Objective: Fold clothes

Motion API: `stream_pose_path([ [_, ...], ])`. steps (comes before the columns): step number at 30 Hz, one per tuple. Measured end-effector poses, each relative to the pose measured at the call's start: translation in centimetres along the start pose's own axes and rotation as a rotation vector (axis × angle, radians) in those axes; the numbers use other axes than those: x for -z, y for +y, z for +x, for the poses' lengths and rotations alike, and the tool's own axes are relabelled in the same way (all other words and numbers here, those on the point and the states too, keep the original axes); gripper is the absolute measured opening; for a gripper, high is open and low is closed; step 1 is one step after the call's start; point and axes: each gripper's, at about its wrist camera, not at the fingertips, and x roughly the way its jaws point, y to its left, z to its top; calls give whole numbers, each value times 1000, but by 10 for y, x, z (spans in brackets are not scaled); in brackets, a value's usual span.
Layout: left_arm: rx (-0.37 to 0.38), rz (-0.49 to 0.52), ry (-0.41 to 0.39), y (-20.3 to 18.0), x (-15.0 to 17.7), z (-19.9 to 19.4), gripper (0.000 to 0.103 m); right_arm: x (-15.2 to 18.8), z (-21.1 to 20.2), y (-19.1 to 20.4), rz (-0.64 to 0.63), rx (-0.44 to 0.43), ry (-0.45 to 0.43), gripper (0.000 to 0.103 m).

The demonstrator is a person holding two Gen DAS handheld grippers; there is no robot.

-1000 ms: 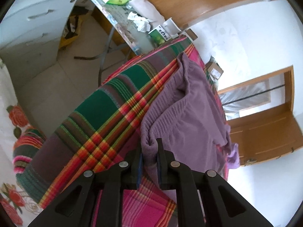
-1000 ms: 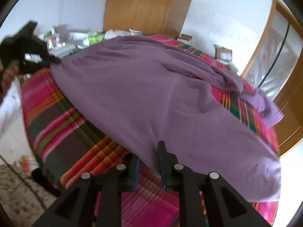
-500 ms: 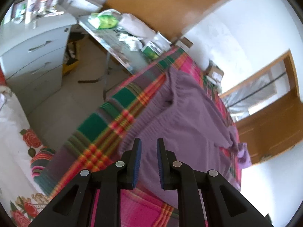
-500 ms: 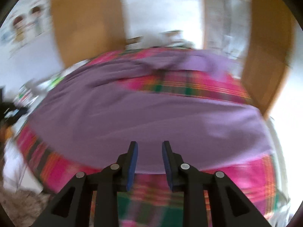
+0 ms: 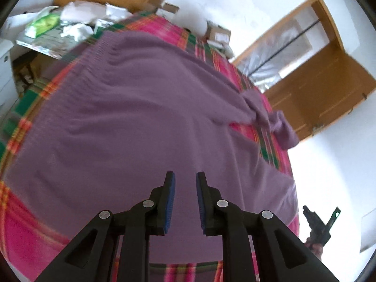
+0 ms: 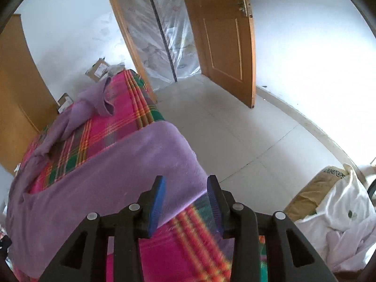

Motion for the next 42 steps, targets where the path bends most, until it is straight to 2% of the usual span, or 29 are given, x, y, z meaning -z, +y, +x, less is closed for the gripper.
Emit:
stream_pose_path([
  [4,14,5,60,-12,5,22,19,-5,14,-14,32,-31,31,37],
  [6,14,11,84,-18,8,31,19,-5,16,-19,39,-35,35,33],
  [9,13,13,109,-23,10,38,19,-4,16,-23,27,-32,28,23],
  [12,0,1,115,-22,11,42,19,-2,12,-19,-10,0,2,5],
  [13,-3,-2,118,-22,11,44,19,-1,11,-16,-22,12,-6,5],
  [19,-15,-12,115,-23,12,45,19,-5,0,-20,-22,18,-45,3],
  [26,-18,-19,112,-22,14,43,19,10,-44,-38,41,60,-83,3],
  [30,-14,-17,112,-20,16,42,19,20,-38,-43,32,99,-43,3],
  [35,-15,-21,112,-17,17,38,19,26,-38,-40,25,140,-60,3],
  [39,-10,-25,113,-14,18,37,19,26,-29,-43,31,144,-32,4],
  [42,-4,-28,112,-14,16,39,19,24,-30,-44,57,189,-38,4],
])
